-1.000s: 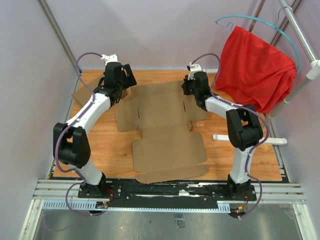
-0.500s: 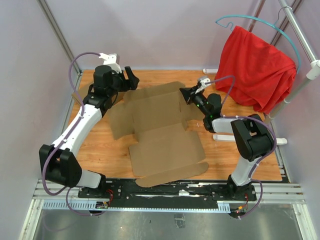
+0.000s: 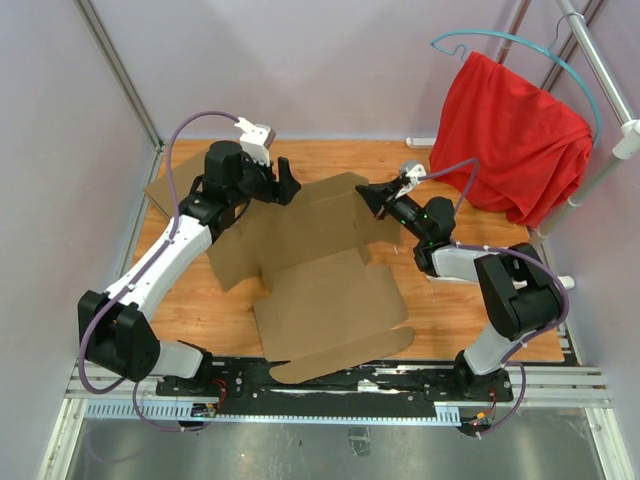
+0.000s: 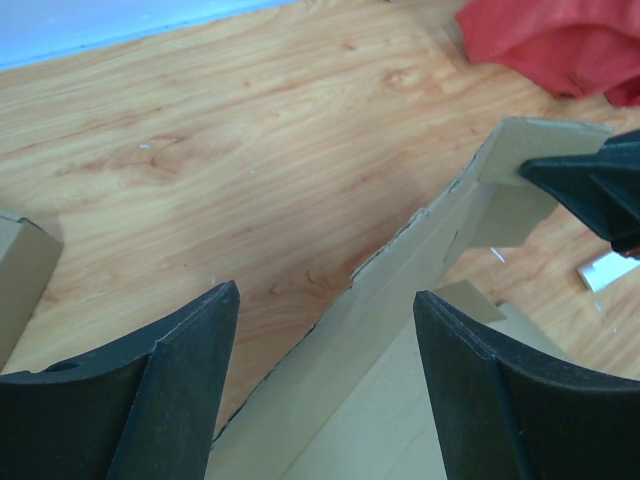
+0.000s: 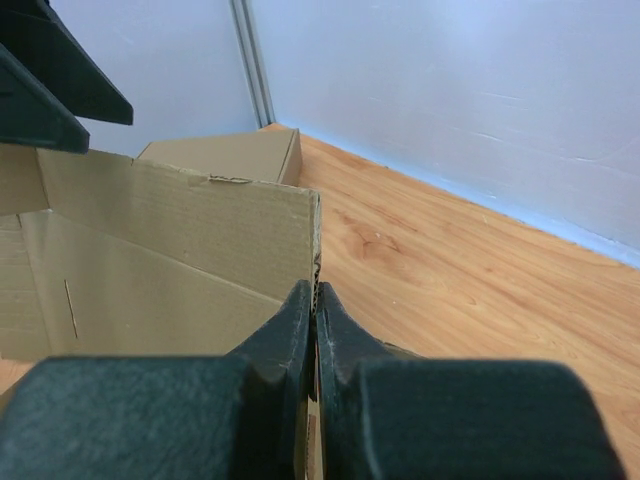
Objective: Fold the paper box
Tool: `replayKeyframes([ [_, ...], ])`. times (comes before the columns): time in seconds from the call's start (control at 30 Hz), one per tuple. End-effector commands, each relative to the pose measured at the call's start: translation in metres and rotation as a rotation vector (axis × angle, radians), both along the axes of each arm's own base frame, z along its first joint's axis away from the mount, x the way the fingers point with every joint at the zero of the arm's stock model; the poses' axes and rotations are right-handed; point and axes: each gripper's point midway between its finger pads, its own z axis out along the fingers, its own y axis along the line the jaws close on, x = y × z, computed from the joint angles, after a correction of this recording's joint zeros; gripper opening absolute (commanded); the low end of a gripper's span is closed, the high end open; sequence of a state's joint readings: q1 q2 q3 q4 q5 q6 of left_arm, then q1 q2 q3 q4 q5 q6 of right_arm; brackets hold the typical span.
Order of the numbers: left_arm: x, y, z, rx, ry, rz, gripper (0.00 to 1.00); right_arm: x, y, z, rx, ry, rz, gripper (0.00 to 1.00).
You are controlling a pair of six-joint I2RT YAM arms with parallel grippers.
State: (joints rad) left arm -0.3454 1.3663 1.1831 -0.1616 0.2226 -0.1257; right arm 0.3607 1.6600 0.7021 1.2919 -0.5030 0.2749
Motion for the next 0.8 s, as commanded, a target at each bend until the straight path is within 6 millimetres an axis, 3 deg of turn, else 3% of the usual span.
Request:
replayKeyframes([
  [0.0,-0.014,-0.007,-0.001,0.058,-0.013,-0.052,0.76,-0.009,-0.002,0.012,-0.03,-0.026,0.033,0.01],
  [0.2,-0.013,0.003,-0.008,0.109,-0.003,-0.015,0.77,-0.021,0.001,0.014,-0.067,-0.024,0.085,0.01],
  [0.63,-0.038,-0.026,-0.037,0.131,0.078,-0.161,0.64,-0.017,0.007,-0.001,-0.116,0.083,0.118,0.03],
  [0.77,-0.038,-0.026,-0.047,0.157,0.102,-0.149,0.61,-0.017,0.007,-0.001,-0.116,0.087,0.12,0.03],
])
